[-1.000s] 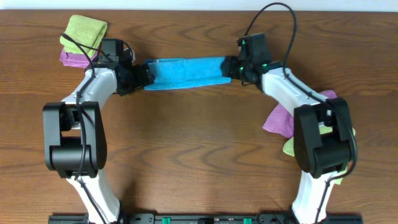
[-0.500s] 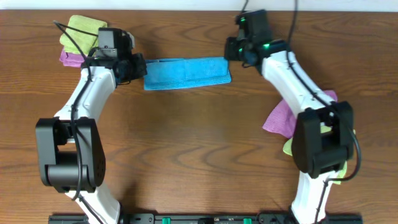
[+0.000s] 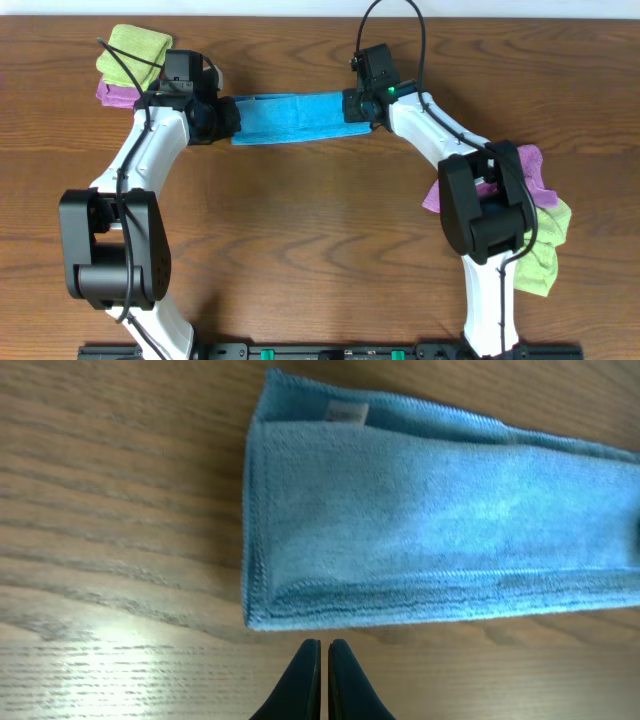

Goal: Fold the cloth

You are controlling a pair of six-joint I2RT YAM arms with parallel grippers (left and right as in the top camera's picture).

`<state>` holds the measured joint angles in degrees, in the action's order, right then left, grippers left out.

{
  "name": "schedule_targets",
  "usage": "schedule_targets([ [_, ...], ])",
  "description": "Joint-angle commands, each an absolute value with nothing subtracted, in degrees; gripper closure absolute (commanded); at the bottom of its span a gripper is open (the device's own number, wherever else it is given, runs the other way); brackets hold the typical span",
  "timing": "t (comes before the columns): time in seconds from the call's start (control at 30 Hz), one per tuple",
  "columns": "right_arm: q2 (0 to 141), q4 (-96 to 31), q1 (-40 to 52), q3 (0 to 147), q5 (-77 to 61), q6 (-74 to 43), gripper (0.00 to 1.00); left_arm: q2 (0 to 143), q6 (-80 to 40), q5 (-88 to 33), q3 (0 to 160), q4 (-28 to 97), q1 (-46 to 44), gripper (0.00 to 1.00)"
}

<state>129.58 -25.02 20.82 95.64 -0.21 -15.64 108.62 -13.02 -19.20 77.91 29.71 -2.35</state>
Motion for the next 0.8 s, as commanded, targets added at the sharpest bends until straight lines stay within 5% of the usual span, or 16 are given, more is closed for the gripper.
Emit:
schedule_targets([
  [0.0,131.4,-27.4,21.7,95.9,0.6,-14.7,0.98,109.1,-11.8,-20.6,78.5,30.3,-2.3,0.94],
  [0.6,129.8,-41.9,22.4,96.6,0.6,-17.2,0.98,109.1,-10.3,-18.8,78.5,25.2,-3.0,0.94],
  [0.77,124.4,-42.1,22.3,97.9,0.6,-17.2,0.98,109.4,-9.3,-6.6,78.5,22.8,-6.5,0.94],
])
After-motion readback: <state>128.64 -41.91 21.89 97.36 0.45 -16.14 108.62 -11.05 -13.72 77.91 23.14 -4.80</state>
